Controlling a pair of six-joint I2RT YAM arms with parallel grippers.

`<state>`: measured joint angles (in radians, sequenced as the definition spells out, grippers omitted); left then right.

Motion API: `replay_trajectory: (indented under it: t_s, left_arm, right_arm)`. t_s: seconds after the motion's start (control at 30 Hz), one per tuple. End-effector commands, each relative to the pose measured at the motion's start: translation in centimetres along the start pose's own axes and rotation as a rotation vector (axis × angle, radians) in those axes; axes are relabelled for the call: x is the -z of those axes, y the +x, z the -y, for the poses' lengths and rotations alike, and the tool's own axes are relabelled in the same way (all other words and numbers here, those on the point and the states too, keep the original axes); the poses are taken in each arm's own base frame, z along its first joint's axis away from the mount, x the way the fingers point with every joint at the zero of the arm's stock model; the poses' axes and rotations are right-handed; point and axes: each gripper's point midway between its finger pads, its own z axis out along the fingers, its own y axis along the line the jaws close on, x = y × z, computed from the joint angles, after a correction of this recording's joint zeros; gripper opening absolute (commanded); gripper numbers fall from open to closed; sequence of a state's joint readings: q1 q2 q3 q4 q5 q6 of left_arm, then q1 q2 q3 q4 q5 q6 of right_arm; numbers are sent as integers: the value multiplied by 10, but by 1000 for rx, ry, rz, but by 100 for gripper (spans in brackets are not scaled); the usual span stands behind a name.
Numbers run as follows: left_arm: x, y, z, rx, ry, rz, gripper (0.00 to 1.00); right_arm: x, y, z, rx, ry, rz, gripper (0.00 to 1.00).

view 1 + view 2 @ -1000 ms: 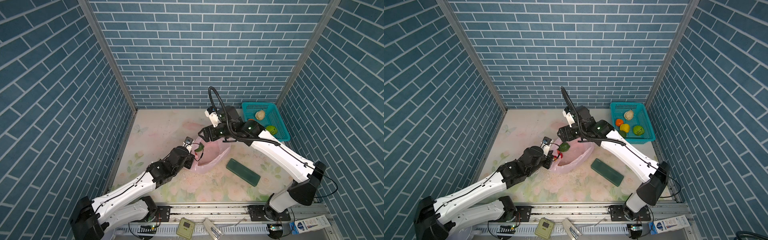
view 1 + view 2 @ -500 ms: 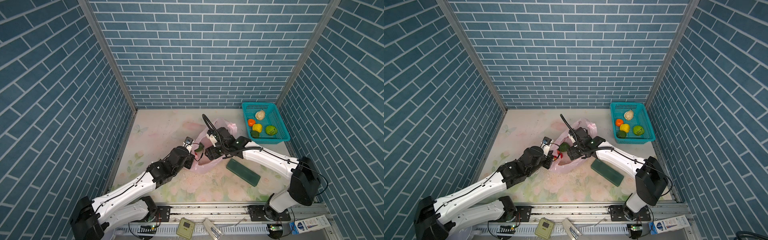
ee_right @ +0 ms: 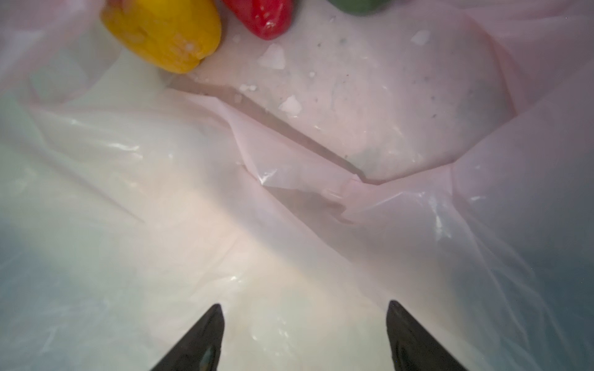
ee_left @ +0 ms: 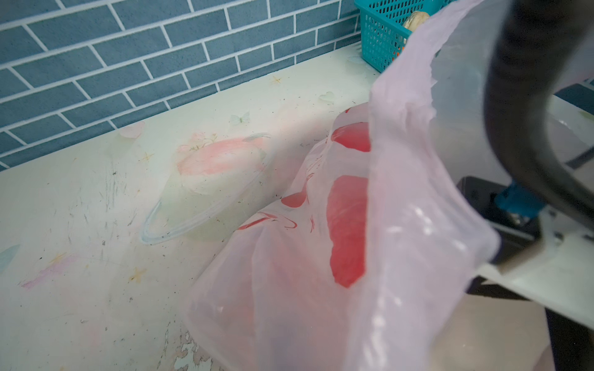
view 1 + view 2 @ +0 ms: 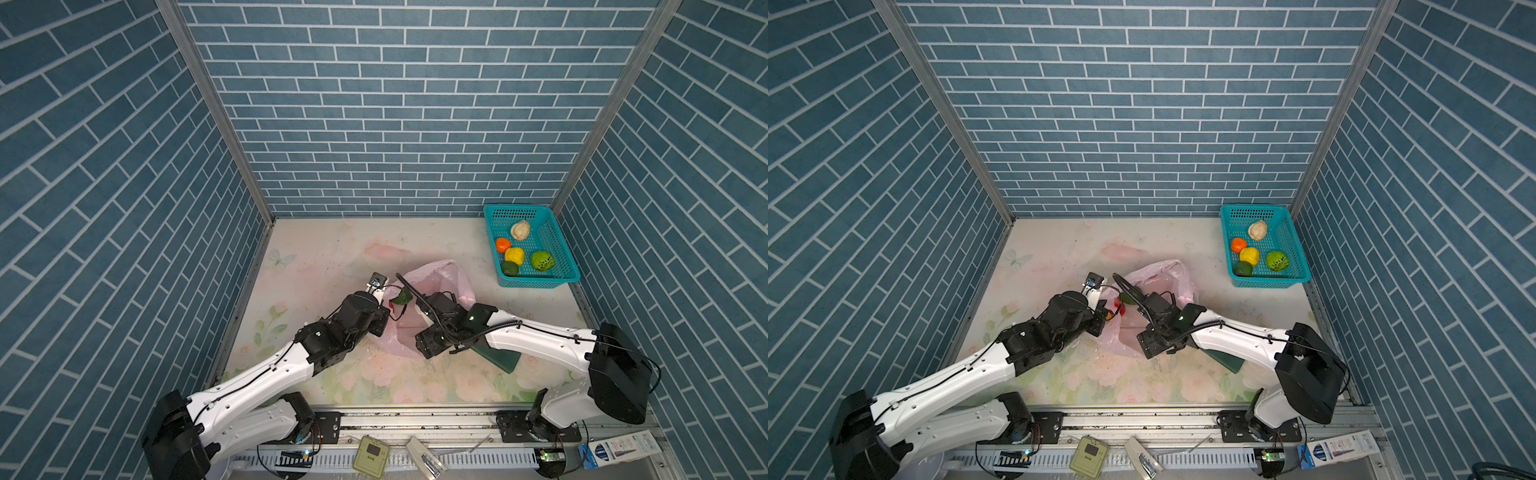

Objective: Untie the knot of the plastic bag and take out the fruit
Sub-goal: 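Move the right gripper back into the bag above the remaining fruit, then lower the right gripper onto the dark green lime and close it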

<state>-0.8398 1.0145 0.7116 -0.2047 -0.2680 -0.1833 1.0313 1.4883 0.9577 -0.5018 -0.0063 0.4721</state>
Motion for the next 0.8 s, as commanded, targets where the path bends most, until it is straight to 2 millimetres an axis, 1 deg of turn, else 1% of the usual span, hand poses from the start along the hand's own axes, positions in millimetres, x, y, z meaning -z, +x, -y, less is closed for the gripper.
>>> replay_trajectory:
  t_s: [0.0, 0.07, 0.13, 0.2, 0.33, 0.53, 0.63, 0.77]
  left_arm:
    - [0, 7, -4, -9, -13, -18, 0]
    - [0, 7, -4, -14, -12, -24, 0]
    - [-1, 5, -3, -19, -10, -26, 0]
    - [-2, 6, -2, -24, -6, -32, 0]
    - [-7, 9, -3, -30, -12, -47, 0]
    - [-11, 2, -9, -22, -20, -37, 0]
    - [-12, -5, -12, -11, -16, -24, 0]
    - [-12, -16, -14, -3, -9, -2, 0]
  right_arm:
    - [-4, -15, -1, -72, 17, 46, 81]
    - [-1, -37, -3, -92, 14, 102, 82]
    - [-3, -60, -4, -149, -13, 159, 83]
    - [-6, -78, -6, -208, -41, 209, 83]
    - [-14, -107, -5, -351, -75, 315, 84]
    - [-29, -133, 5, -544, -122, 467, 84]
    - [-34, -145, 5, -566, -143, 521, 84]
    - [-49, -151, 4, -588, -161, 540, 84]
